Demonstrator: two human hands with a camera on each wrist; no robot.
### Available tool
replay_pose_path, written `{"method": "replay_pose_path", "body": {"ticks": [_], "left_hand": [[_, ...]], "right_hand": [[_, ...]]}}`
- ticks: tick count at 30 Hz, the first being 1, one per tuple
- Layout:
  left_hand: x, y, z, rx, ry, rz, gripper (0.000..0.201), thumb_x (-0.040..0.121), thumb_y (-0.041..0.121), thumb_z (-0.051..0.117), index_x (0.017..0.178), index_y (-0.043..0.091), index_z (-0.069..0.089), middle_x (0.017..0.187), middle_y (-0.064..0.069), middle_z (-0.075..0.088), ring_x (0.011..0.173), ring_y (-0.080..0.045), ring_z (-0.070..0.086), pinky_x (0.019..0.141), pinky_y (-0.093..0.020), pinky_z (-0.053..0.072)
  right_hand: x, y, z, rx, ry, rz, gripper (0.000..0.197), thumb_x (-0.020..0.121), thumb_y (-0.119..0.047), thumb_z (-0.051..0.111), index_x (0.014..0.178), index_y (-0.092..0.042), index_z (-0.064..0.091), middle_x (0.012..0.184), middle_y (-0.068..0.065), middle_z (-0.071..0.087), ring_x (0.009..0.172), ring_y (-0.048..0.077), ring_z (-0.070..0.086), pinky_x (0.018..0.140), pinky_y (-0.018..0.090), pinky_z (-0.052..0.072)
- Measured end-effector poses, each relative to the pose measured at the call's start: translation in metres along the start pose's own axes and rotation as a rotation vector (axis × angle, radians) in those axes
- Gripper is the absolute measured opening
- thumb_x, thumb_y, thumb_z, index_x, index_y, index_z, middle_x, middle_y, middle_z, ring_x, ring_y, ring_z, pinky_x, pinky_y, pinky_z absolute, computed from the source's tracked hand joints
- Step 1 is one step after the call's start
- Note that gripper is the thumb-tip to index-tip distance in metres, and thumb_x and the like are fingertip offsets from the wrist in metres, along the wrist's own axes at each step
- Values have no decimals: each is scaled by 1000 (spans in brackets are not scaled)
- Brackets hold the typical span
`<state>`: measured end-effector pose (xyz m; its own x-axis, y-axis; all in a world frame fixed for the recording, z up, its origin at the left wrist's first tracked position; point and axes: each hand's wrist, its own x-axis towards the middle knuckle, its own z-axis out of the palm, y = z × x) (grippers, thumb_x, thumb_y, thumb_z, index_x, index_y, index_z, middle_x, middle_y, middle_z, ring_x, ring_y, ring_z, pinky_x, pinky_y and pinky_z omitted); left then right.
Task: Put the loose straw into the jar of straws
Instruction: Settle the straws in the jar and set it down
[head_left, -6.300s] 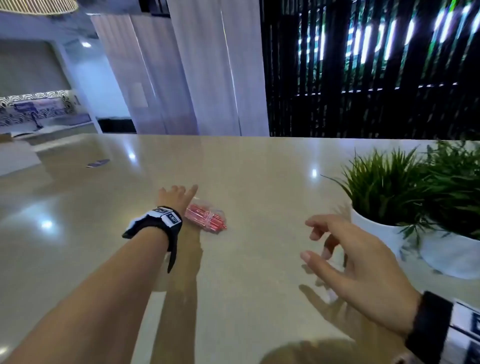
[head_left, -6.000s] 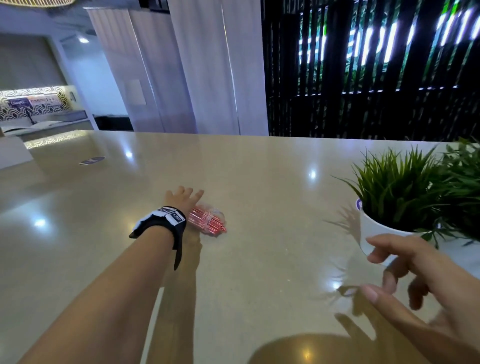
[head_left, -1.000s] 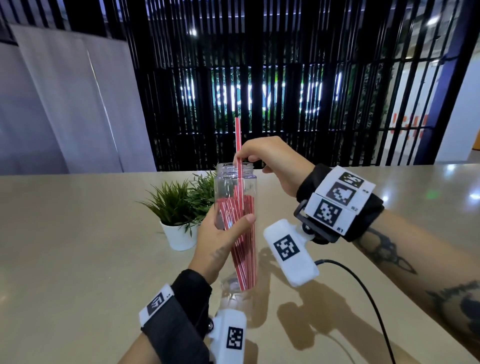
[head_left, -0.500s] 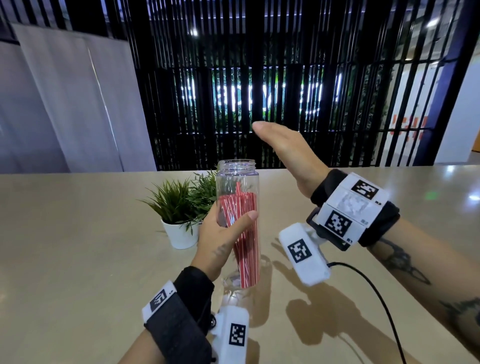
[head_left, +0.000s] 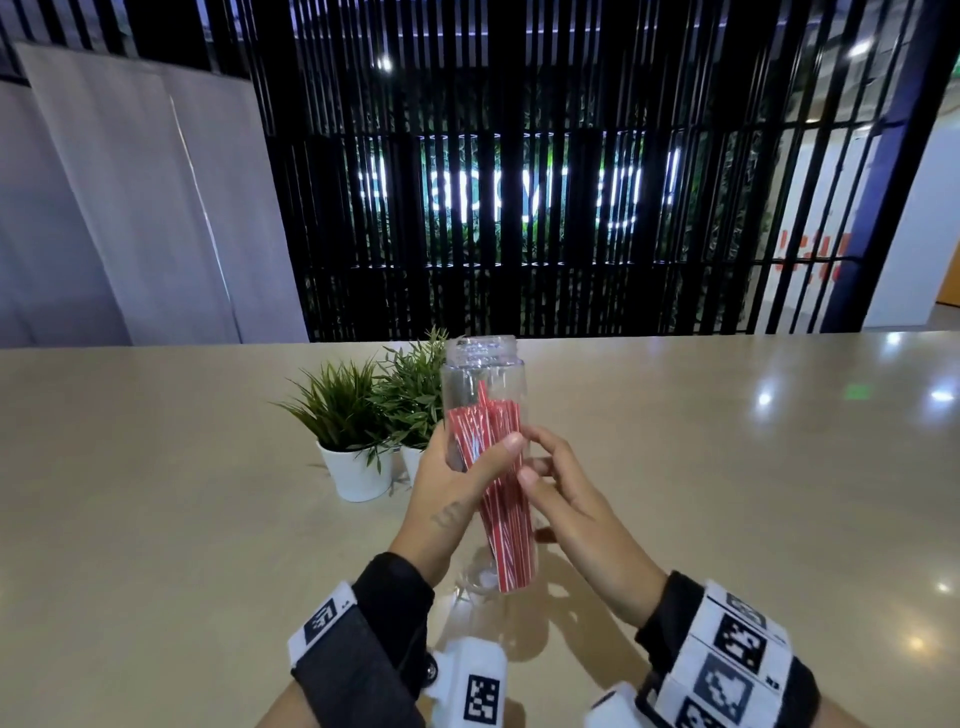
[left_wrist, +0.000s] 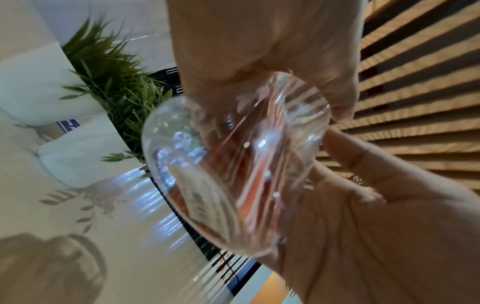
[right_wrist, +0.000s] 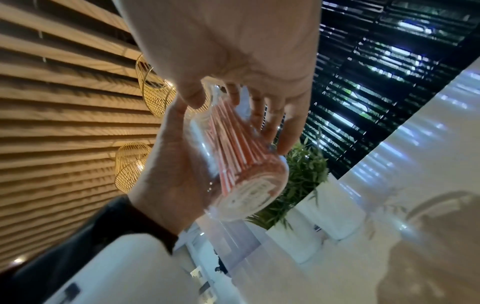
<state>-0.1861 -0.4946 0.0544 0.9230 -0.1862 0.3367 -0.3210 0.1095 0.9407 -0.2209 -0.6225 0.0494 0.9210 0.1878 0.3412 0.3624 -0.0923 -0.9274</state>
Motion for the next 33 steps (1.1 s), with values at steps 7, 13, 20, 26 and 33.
{"method": "replay_pose_path", "body": {"ticks": [7,13,20,26,33], "left_hand": [[11,-30,16,59,-70,-39,66,76,54,60,132,26,39,128,4,54,108,3,59,79,-10,49],[52,-60,24,281,-46,24,55,83,40,60,133,25,46,129,-1,56,117,-12,53,99,-29,44],[105,-93,35,359,-119,-85,55,89,10,53,141,13,35,137,-12,49,125,-23,48,107,-36,38],[133,-113,36,403,-268,-259,71,85,-15,33,147,17,21,148,-14,37,136,-26,37,110,-34,31],[139,-130,38,476,-279,-248,78,82,-18,32,149,19,12,153,-15,30,141,-27,31,113,-46,31]], "right_hand": [[4,36,-21,-34,45,-10,55,78,-25,64,120,-43,34,118,-16,54,105,-7,57,85,12,47],[46,65,-44,-158,130,40,56,80,-19,59,123,-32,25,124,-7,50,111,-2,53,96,14,41],[97,101,-63,-442,361,203,57,73,2,67,124,-7,42,117,12,62,90,14,54,60,0,39],[119,131,-69,-486,383,323,62,70,-1,71,123,-5,40,119,18,63,107,33,60,94,41,48],[128,151,-72,-468,385,349,63,72,2,66,127,-5,36,119,22,62,107,37,60,92,48,49]]}}
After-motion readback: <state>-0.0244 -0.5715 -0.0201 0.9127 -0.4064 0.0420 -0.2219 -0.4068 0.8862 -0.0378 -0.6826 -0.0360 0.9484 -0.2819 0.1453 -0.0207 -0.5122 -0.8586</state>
